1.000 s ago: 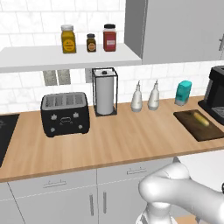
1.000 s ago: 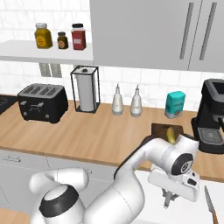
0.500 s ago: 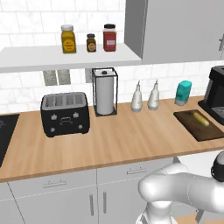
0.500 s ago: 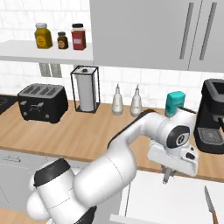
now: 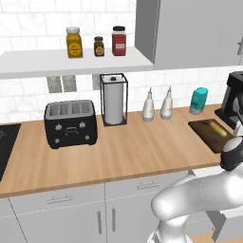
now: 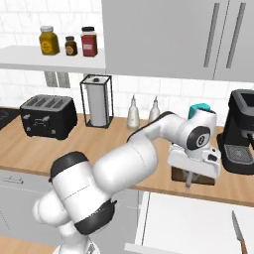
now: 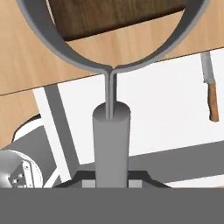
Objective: Place the appropriate cutting tool for cutting the cucumber skin on the cutting board.
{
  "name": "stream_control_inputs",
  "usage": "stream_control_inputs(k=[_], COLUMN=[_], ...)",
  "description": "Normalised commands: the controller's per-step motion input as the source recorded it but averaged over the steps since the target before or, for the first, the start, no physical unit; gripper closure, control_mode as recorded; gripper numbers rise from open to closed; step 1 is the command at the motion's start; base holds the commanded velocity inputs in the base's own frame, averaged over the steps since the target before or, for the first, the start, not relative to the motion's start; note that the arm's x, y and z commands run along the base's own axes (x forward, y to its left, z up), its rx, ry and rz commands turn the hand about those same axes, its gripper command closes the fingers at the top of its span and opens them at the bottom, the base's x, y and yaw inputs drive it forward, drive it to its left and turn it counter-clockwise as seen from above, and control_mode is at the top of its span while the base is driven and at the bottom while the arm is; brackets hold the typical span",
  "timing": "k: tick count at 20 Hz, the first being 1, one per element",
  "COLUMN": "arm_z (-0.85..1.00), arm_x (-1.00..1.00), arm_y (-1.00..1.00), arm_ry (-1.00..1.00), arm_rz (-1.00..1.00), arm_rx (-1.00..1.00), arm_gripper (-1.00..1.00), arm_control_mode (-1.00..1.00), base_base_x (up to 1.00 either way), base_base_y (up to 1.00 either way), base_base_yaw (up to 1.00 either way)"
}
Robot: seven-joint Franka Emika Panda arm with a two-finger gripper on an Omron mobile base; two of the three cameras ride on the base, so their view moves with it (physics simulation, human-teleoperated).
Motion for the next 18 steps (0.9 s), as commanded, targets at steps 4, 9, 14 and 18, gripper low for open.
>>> stream_control_inputs(k=[4,9,14,18], arm_z=[0.0,0.0,-0.1,-0.27], arm_x=[0.41,0.47,0.47,0.4], arm_y=[0.01,0.01,0.01,0.07], arm_ry=[-0.1,-0.06,-0.05,-0.02], arm_rz=[0.14,0.18,0.18,0.17], arm_rx=[0.0,0.0,0.0,0.0], arm_gripper=[1.0,1.0,1.0,1.0], arm_control_mode=[-1.0,-1.0,-1.0,-1.0], base_base_x=[0.0,0.0,0.0,0.0], base_base_y=[0.0,0.0,0.0,0.0], base_base_yaw=[0.0,0.0,0.0,0.0])
